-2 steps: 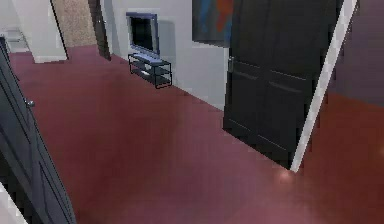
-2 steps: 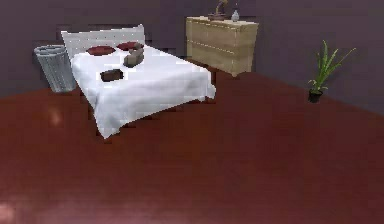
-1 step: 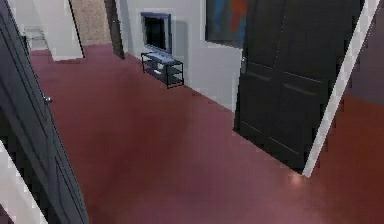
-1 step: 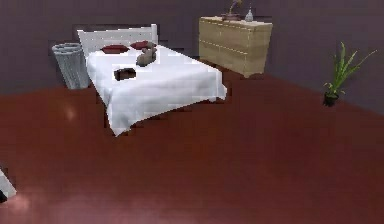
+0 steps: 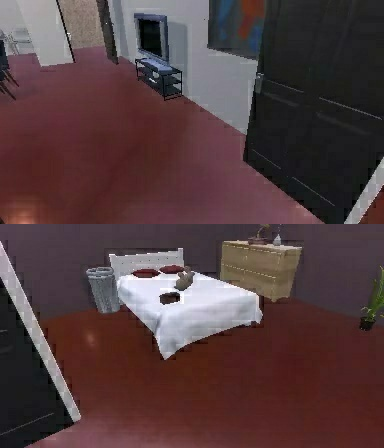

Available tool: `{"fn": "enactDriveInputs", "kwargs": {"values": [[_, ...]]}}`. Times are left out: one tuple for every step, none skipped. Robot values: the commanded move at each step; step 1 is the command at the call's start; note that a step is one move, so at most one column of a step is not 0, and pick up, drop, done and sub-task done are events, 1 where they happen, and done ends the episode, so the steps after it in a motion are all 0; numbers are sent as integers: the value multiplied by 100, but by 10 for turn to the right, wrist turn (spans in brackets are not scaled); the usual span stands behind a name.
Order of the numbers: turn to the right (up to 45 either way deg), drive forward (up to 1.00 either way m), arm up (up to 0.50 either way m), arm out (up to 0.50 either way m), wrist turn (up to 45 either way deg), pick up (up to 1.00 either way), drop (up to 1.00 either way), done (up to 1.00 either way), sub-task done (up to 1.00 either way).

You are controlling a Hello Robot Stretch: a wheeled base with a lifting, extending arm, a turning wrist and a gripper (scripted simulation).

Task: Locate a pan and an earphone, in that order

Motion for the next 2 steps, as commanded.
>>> {"fn": "enactDriveInputs", "kwargs": {"values": [[-240, 0, 0, 0, 0, 0, 0, 0, 0], [0, 100, 0, 0, 0, 0, 0, 0, 0]]}}
